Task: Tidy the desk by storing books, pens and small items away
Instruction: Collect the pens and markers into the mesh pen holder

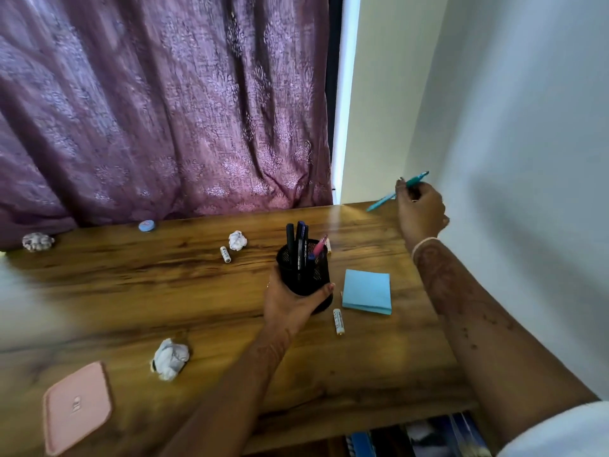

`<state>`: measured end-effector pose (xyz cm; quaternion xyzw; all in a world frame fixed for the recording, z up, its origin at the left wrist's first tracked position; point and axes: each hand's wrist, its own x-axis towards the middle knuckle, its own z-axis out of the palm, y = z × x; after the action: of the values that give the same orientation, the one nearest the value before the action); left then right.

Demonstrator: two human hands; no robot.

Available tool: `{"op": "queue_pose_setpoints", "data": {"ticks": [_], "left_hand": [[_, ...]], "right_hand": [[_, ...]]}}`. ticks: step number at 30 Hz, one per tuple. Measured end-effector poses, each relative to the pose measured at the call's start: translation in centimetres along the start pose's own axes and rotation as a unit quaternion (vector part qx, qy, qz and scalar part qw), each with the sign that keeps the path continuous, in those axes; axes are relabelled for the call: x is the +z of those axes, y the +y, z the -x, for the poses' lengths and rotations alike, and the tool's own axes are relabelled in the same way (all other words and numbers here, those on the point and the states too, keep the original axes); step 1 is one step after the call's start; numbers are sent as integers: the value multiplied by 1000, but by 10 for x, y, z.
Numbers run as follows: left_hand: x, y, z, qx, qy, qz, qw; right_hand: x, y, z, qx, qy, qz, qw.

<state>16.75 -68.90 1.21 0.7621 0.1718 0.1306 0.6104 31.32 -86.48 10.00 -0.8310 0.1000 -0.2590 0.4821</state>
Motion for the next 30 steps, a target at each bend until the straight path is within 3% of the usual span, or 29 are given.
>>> {"op": "queue_pose_setpoints", "data": {"ticks": [4, 8, 14, 19, 23, 30], "left_hand": [[-17, 1, 27, 1, -13, -13, 1000], [-34, -2, 56, -8, -26, -22, 999], [-60, 7, 106, 5, -46, -35, 998], [-71, 11, 144, 32, -69, -32, 997], [-72, 11, 167, 42, -98, -18, 994], [-54, 15, 188, 53, -141, -8, 989]], "right_hand": [[-26, -39, 52, 9, -59, -193, 979], [-53, -65, 110, -18, -151, -234, 960], [-77, -65, 188, -94, -211, -96, 968], [-103, -63, 242, -183, -189, 90, 961], [-120, -53, 261, -176, -188, 110, 960], [-150, -22, 262, -90, -153, 40, 983]]}}
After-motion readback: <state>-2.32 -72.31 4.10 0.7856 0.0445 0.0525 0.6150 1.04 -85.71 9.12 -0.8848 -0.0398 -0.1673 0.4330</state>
